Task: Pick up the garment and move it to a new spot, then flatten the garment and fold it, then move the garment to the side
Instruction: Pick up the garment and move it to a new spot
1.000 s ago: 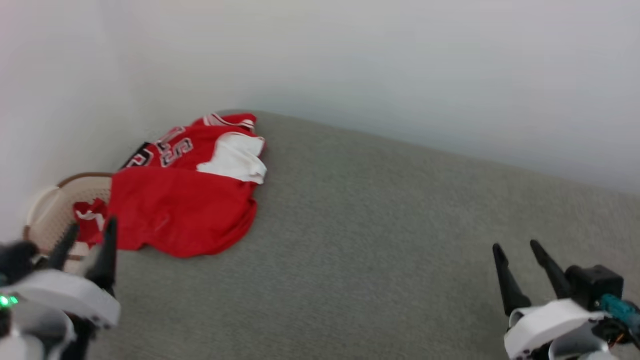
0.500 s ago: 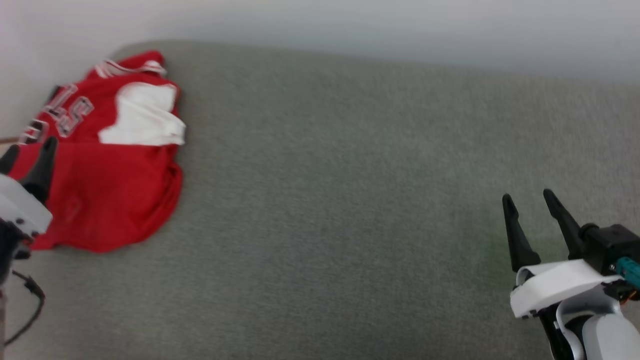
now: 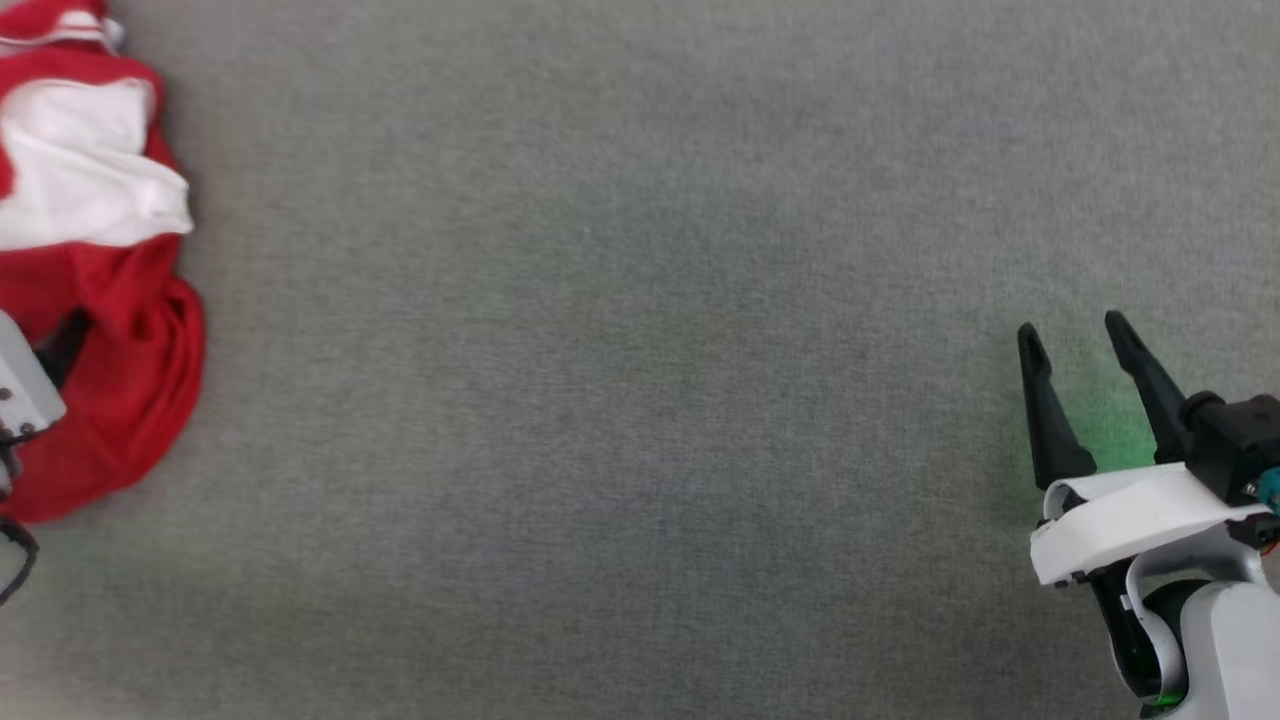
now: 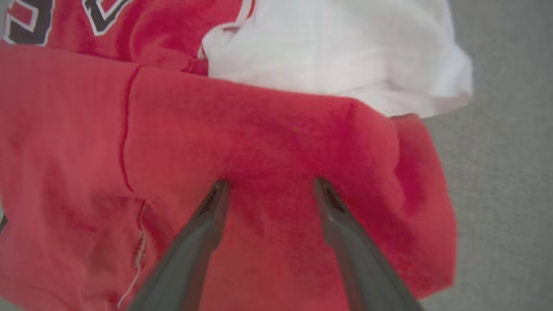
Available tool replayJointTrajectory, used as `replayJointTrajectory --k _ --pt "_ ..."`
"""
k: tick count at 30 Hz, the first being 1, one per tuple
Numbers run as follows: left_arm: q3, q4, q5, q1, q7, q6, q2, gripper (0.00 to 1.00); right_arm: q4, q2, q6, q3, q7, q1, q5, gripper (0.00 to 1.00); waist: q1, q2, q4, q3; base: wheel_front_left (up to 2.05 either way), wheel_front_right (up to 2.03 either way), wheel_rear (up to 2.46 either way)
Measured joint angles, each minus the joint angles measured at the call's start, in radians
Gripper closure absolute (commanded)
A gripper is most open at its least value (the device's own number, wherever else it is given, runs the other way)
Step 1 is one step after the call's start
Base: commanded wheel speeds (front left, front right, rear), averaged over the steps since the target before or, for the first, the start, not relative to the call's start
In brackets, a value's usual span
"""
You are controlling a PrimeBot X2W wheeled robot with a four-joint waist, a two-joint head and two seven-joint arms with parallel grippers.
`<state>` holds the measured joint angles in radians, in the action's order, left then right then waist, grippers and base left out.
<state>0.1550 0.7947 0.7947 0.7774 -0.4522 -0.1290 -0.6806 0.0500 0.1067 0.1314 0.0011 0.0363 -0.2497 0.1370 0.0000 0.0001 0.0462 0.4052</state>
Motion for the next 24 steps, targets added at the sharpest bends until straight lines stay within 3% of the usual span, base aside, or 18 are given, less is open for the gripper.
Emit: replayJointTrajectory --k 12,13,14,24 --pt "0.099 0.145 0.057 0.090 -0.006 -0.002 -0.015 0.00 -0.028 -0.007 0.000 -0.015 -0.017 -0.008 -0.006 0.00 0.0000 0.0000 -0.044 0.089 0.00 0.00 0.00" --pt "0.103 0.156 0.063 0.096 -0.003 -0.002 -0.014 0.32 -0.028 -0.008 0.000 -0.016 -0.018 -0.009 -0.006 0.00 0.0000 0.0000 -0.044 0.088 0.00 0.00 0.00" --pt "0.112 0.159 0.068 0.099 0.005 -0.002 -0.014 1.00 -0.028 -0.008 0.000 -0.016 -0.018 -0.010 -0.007 0.00 0.0000 0.0000 -0.044 0.086 0.00 0.00 0.00" --pt "0.182 0.142 0.098 0.110 0.124 -0.002 -0.016 1.00 -0.001 -0.011 0.000 -0.017 -0.008 0.002 0.001 0.00 0.0000 0.0000 -0.023 0.010 0.00 0.00 0.00"
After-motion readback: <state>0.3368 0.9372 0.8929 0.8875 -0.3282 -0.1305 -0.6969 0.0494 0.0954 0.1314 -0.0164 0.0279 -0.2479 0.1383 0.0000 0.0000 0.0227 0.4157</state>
